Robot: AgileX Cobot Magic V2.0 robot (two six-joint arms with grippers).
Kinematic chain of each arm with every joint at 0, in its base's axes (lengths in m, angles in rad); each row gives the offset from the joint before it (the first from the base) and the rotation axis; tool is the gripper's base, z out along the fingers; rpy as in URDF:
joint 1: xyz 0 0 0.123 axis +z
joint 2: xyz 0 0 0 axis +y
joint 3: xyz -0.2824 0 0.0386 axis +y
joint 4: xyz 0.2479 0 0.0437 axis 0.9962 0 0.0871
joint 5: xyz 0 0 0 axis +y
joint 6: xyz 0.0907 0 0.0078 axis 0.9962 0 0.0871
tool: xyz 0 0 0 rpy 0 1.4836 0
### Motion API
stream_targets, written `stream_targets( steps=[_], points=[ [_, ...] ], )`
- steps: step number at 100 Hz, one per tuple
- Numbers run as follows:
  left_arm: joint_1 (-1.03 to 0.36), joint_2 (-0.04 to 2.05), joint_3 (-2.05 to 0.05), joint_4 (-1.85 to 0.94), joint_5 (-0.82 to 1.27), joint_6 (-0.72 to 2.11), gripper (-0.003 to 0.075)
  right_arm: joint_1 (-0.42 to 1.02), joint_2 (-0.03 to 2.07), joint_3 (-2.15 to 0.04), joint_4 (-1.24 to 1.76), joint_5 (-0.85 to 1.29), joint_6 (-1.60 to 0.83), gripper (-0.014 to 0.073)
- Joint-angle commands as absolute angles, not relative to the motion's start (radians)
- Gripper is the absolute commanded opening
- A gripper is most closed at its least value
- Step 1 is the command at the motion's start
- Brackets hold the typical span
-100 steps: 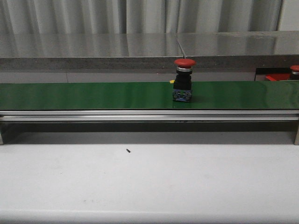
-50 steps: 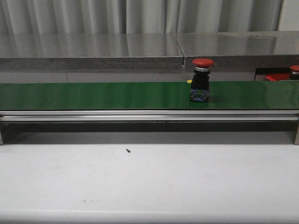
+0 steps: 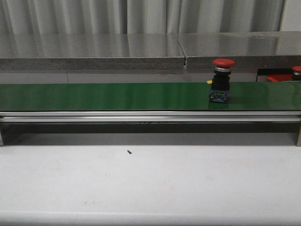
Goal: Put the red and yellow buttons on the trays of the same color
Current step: 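Return the right gripper above the conveyor end as the red button arrives, then grasp the red button at the conveyor end with the right gripper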
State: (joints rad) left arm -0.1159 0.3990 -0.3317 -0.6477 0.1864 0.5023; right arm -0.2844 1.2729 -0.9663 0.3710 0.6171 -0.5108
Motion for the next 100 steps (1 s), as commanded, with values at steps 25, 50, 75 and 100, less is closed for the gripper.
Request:
stream_targets(
  steps=[25, 50, 75, 100],
  points=[
    [-0.124, 0.404, -0.359, -0.663, 0.120, 0.503, -0.0019, -0.060, 1.328, -0.992, 0.386, 0.577, -0.537, 0.0596],
    [-0.124, 0.404, -0.359, -0.663, 0.120, 0.503, -0.0019, 0.038, 1.427, -0.993, 0.387, 0.480, -0.546, 0.0596],
    [-0.124, 0.404, -0.359, -0.663, 0.120, 0.503, -0.0019, 0.054, 1.516, -1.059, 0.411, 0.429, -0.546, 0.0596],
    [-0.124, 0.404, -0.359, -0.663, 0.120, 0.503, -0.0019, 0.052, 1.601, -1.190, 0.438, 0.470, -0.540, 0.0549]
  ],
)
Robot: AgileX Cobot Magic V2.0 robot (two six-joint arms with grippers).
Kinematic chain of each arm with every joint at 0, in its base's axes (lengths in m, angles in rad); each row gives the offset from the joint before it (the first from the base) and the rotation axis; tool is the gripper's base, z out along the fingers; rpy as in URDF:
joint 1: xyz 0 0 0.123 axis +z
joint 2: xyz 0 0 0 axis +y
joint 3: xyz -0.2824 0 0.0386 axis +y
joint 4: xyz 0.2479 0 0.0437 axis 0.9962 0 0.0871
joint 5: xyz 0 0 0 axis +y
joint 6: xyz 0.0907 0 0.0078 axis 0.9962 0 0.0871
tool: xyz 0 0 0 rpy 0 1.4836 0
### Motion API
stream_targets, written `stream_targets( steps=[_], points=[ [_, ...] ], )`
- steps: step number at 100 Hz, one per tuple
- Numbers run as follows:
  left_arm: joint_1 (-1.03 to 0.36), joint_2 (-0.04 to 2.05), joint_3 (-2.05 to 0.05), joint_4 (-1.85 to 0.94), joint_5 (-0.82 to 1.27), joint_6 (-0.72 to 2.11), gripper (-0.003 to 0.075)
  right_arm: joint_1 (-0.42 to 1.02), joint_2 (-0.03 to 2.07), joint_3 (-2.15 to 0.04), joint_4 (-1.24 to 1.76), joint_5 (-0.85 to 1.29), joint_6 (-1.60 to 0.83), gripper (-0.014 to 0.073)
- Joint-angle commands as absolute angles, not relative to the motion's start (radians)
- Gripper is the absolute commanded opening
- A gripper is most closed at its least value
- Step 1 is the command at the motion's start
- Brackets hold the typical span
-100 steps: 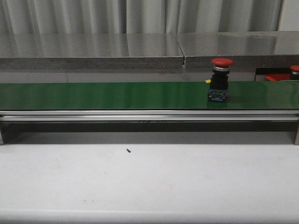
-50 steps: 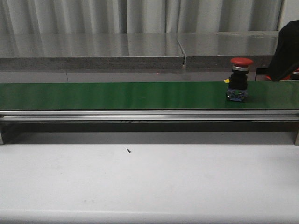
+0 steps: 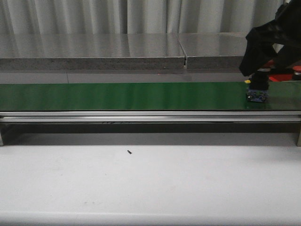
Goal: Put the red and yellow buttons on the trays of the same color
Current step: 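Grasp the red button at the conveyor end with the right gripper, then lower the red button into the red tray and open the right gripper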
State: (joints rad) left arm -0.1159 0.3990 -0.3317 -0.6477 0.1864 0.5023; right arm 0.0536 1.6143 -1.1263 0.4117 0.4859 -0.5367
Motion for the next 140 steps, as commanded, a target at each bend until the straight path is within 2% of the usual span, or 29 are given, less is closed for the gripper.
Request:
stream_targets(
  steps=[1, 6, 21, 30, 56, 76, 103, 140],
  points=[
    [-0.124, 0.404, -0.359, -0.663, 0.120, 0.503, -0.0019, 0.051, 1.603, -1.194, 0.438, 0.475, -0.536, 0.0542],
    [-0.124, 0.404, -0.359, -0.663, 0.120, 0.503, -0.0019, 0.051, 1.616, -1.203, 0.438, 0.495, -0.515, 0.0477],
    [-0.124, 0.404, -0.359, -0.663, 0.120, 0.503, -0.0019, 0.027, 1.637, -1.204, 0.438, 0.537, -0.452, 0.0209],
    [-0.124, 0.404, -0.359, -0.663, 0.122, 0.503, -0.0019, 0.003, 1.633, -1.205, 0.438, 0.540, -0.441, 0.0121],
    [-0.124, 0.404, -0.359, -0.663, 0.122, 0.503, -0.0019, -0.089, 1.631, -1.297, 0.438, 0.576, -0.440, 0.0115],
    [-0.124, 0.404, -0.359, -0.663, 0.122, 0.503, -0.0019, -0.223, 1.673, -1.499, 0.449, 0.626, -0.439, 0.0115],
    [-0.124, 0.404, -0.359, -0.663, 0.122, 0.503, -0.0019, -0.400, 1.928, -1.870, 0.549, 0.766, -0.439, 0.0115],
    [-0.124, 0.404, -0.359, -0.663, 0.122, 0.503, -0.0019, -0.456, 2.248, -2.166, 0.569, 0.772, -0.392, 0.0115]
  ],
)
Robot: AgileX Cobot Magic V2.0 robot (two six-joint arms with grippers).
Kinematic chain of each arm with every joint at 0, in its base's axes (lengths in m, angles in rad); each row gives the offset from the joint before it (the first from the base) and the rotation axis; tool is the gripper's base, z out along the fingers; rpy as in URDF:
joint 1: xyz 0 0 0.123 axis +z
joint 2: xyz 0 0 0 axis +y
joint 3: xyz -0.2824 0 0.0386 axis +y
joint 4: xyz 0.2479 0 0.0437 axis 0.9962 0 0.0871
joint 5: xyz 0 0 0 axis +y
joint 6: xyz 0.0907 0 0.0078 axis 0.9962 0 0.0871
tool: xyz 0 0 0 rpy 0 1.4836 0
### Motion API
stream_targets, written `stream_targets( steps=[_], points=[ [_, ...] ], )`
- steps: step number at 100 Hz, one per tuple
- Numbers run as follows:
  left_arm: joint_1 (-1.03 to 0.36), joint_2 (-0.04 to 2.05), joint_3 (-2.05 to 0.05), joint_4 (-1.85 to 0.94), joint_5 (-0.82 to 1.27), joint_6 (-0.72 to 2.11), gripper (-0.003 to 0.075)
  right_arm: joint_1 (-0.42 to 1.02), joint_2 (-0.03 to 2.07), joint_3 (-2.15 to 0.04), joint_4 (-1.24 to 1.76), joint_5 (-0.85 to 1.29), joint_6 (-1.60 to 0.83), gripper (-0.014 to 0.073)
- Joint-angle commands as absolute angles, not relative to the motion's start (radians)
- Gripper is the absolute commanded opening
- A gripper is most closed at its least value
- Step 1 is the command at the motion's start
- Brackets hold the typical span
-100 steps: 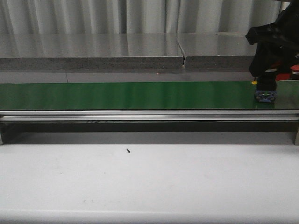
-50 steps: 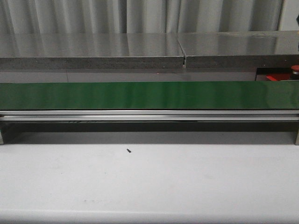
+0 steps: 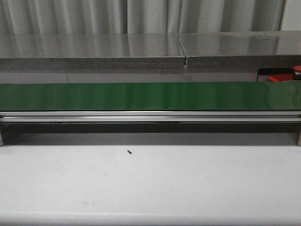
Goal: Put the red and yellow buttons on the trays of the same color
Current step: 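Lower the red button into the red tray and open the right gripper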
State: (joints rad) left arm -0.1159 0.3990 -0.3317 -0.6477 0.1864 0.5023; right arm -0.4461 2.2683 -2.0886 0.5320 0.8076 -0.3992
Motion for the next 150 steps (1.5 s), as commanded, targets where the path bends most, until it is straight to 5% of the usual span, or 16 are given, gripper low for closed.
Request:
stream_targets(
  steps=[1, 85, 116, 150],
  points=[
    [-0.124, 0.404, -0.359, -0.663, 0.122, 0.503, -0.0019, -0.456, 2.251, -2.173, 0.569, 0.772, -0.392, 0.0115],
    [-0.124, 0.404, -0.359, -0.663, 0.122, 0.503, -0.0019, -0.456, 2.393, -2.231, 0.566, 0.687, -0.393, 0.0127],
    [-0.124, 0.404, -0.359, -0.663, 0.122, 0.503, -0.0019, -0.456, 2.376, -2.330, 0.570, 0.741, -0.393, 0.0603],
    [-0.124, 0.404, -0.359, -0.663, 0.122, 0.503, -0.0019, -0.456, 2.191, -2.368, 0.568, 0.848, -0.438, 0.0615]
  ],
)
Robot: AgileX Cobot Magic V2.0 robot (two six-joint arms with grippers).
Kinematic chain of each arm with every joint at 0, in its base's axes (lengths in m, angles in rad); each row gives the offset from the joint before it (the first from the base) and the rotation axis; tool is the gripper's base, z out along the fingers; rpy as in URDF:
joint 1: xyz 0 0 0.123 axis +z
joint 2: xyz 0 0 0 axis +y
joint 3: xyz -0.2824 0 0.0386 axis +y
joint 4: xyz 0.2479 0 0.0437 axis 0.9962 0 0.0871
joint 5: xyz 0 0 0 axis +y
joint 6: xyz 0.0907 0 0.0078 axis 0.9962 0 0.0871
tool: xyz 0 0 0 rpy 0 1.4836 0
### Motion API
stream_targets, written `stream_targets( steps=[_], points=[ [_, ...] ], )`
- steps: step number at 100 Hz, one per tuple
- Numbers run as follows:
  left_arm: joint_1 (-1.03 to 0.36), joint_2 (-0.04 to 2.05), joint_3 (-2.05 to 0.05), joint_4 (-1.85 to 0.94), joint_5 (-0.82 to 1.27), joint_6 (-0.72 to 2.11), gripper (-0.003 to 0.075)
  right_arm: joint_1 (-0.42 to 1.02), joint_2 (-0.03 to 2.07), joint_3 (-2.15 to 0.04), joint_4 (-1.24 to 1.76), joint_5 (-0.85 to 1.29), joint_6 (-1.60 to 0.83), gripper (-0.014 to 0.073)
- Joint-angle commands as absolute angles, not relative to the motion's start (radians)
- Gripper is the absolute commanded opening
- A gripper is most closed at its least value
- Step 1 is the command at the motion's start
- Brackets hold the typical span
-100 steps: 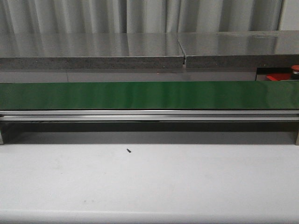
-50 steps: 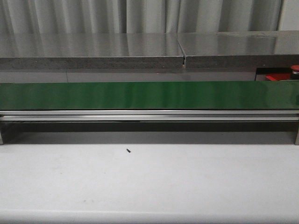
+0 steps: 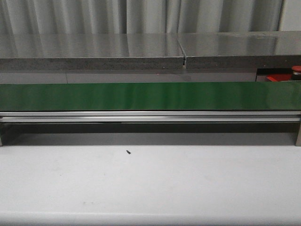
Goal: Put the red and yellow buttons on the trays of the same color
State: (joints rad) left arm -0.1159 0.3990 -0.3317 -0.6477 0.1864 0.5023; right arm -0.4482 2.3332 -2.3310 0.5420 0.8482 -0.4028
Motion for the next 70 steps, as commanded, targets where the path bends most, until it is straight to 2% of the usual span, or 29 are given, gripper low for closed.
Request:
stream_targets(
  steps=[1, 23, 37, 70],
  points=[
    [-0.124, 0.404, -0.359, -0.663, 0.122, 0.503, -0.0019, -0.455, 2.186, -2.368, 0.568, 0.856, -0.443, 0.0615],
    [-0.124, 0.404, -0.359, -0.663, 0.122, 0.503, -0.0019, -0.444, 2.031, -2.357, 0.569, 1.019, -0.453, 0.0615],
    [-0.124, 0.404, -0.359, -0.663, 0.122, 0.503, -0.0019, -0.414, 1.892, -2.272, 0.569, 1.061, -0.454, 0.0615],
    [-0.124, 0.404, -0.359, -0.663, 0.122, 0.503, -0.0019, -0.292, 1.441, -1.818, 0.569, 0.947, -0.505, 0.0615]
  ],
)
